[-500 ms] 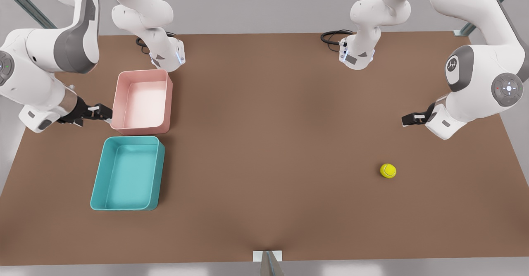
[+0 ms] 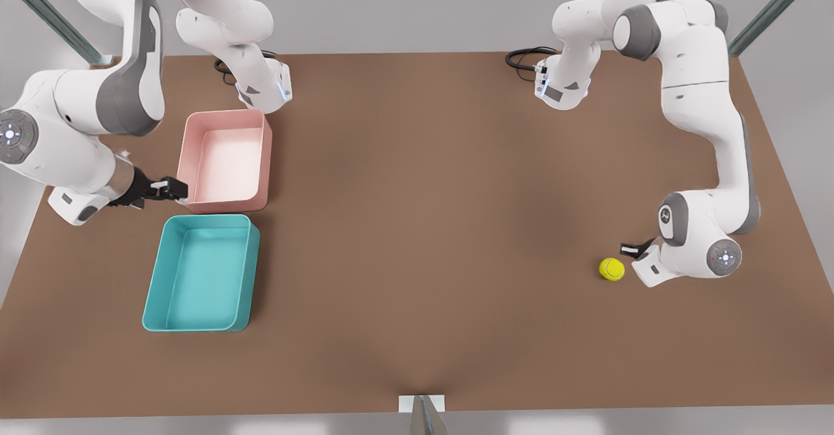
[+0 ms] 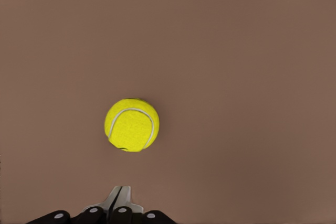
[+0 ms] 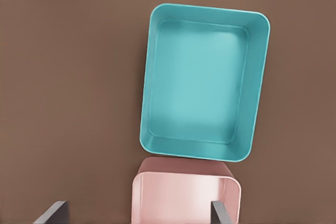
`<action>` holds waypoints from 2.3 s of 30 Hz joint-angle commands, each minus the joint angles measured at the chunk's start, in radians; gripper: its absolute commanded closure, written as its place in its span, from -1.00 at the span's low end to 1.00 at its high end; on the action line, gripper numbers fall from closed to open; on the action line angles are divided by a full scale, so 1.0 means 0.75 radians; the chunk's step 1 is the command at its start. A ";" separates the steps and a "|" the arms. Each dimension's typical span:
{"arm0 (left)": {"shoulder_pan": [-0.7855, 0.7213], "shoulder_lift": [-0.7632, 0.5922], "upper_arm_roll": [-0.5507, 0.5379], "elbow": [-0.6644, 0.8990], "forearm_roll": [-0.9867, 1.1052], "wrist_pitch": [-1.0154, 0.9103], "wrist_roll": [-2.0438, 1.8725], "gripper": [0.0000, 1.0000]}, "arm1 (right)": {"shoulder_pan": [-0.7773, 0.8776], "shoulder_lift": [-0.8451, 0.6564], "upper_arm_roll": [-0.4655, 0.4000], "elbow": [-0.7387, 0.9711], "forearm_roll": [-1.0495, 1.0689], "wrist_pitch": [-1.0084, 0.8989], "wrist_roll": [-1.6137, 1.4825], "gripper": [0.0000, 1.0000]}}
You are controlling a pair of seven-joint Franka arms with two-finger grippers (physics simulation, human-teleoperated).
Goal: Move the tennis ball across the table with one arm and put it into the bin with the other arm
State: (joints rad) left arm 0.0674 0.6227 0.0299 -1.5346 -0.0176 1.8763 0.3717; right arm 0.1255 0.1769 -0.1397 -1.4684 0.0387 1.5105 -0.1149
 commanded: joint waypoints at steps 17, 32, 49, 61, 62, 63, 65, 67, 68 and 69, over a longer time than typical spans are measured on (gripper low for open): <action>0.086 0.104 -0.001 -0.140 0.101 0.513 2.041 0.57 | -0.002 0.036 0.000 -0.022 0.014 0.029 0.000 -1.00; 0.025 0.131 -0.003 -0.159 0.097 0.531 1.963 0.57 | -0.020 0.028 -0.002 -0.012 -0.011 0.035 -0.025 -1.00; -0.170 -0.446 -0.015 0.404 -0.026 -0.866 -0.813 -1.00 | 0.184 0.194 0.010 -0.012 0.012 0.295 0.200 -1.00; -0.149 -0.769 -0.046 -0.020 0.009 -0.628 -0.706 -1.00 | 0.289 0.312 0.012 -0.322 0.077 0.721 0.276 -1.00; -0.149 -0.765 -0.046 -0.020 0.011 -0.626 -0.706 -1.00 | 0.291 0.306 0.012 -0.359 0.077 0.733 0.278 -1.00; -0.149 -0.765 -0.046 -0.016 0.011 -0.628 -0.706 -1.00 | 0.291 0.310 0.012 -0.364 0.075 0.733 0.272 -1.00; -0.147 -0.765 -0.046 -0.014 0.011 -0.626 -0.706 -1.00 | 0.303 0.310 0.033 -0.419 0.075 0.674 0.058 -1.00; -0.147 -0.765 -0.046 -0.014 0.013 -0.626 -0.706 -1.00 | 0.364 0.325 0.053 -0.449 0.073 0.627 -0.444 -1.00; -0.147 -0.763 -0.046 -0.014 0.013 -0.626 -0.706 -1.00 | 0.385 0.331 0.055 -0.456 0.059 0.582 -0.619 -1.00; -0.147 -0.763 -0.046 -0.014 0.013 -0.626 -0.706 -1.00 | 0.397 0.331 0.053 -0.474 0.036 0.577 -0.765 -1.00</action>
State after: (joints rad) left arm -0.0348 0.0514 -0.0043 -1.5452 -0.0089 1.4056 0.1613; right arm 0.4176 0.4243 -0.1001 -1.8158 0.0734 1.9735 -0.1181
